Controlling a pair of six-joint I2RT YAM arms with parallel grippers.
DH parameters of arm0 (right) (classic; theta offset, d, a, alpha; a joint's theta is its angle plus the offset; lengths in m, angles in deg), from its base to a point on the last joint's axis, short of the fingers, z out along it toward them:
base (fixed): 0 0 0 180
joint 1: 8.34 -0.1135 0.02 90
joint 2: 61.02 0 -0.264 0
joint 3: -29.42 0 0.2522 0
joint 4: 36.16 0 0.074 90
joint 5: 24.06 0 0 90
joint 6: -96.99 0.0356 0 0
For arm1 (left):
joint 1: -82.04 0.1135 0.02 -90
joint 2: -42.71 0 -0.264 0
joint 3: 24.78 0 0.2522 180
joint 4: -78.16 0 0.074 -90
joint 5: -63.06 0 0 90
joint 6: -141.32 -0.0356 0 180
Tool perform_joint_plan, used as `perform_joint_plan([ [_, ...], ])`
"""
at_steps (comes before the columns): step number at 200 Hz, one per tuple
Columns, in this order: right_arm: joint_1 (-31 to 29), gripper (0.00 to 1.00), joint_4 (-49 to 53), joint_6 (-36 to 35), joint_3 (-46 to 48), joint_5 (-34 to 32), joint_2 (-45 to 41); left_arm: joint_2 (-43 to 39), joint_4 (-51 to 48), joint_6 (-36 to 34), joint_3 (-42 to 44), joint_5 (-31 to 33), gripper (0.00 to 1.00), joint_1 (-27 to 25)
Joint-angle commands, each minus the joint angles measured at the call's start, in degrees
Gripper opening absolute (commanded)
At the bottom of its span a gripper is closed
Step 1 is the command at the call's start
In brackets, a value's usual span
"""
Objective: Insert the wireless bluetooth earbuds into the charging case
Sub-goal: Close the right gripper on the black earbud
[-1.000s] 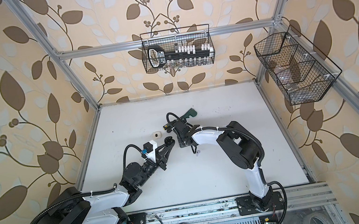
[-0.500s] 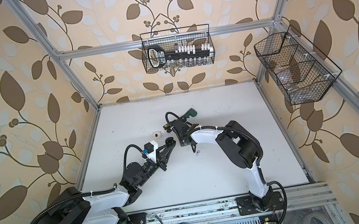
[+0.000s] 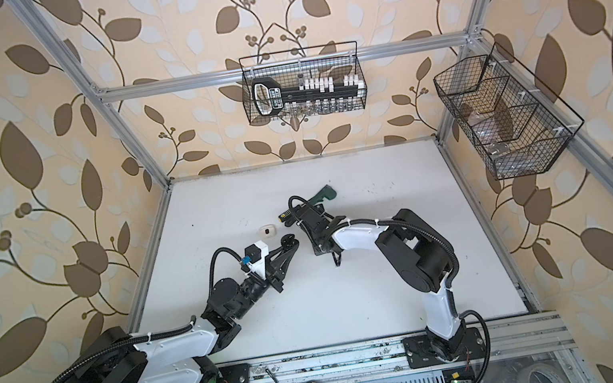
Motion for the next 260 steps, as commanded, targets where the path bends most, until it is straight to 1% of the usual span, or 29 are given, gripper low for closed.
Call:
perform_joint_plan([
  [1,-0.27,0.6,0.87,0.3,0.67,2.15,0.35,-1.76,1.25,-1.58,-0.93,-0.5,0.0,0.36],
  [14,-0.27,0.55,0.88,0.25,0.54,2.39,0.62,-1.91,1.16,-1.58,-0.88,-0.69,0.0,0.36],
  [57,-0.2,0.46,0.58,0.47,0.39,3.35,1.14,-1.53,1.24,-1.42,-1.06,-1.03,0.0,0.36],
  [99,-0.68,0.41,0.34,0.42,-0.44,5.54,2.53,-1.66,1.17,-1.4,-1.06,-1.32,0.0,0.36],
  [176,-1.14,0.28,1.69,0.18,-2.04,5.84,4.45,-1.81,0.99,-1.58,-1.28,-1.52,0.0,0.36],
  [209,-1.51,0.27,2.52,-0.02,-1.98,4.98,4.92,-2.32,0.64,-1.75,-0.99,-1.32,0.0,0.36],
  [217,-1.56,0.26,2.62,-0.04,-3.52,4.98,5.01,-2.32,0.63,-1.73,-1.03,-1.34,0.0,0.36],
  [260,-1.51,0.21,3.5,-0.21,-4.29,4.2,5.63,-2.25,0.72,-1.42,-1.28,-2.07,0.0,0.36],
])
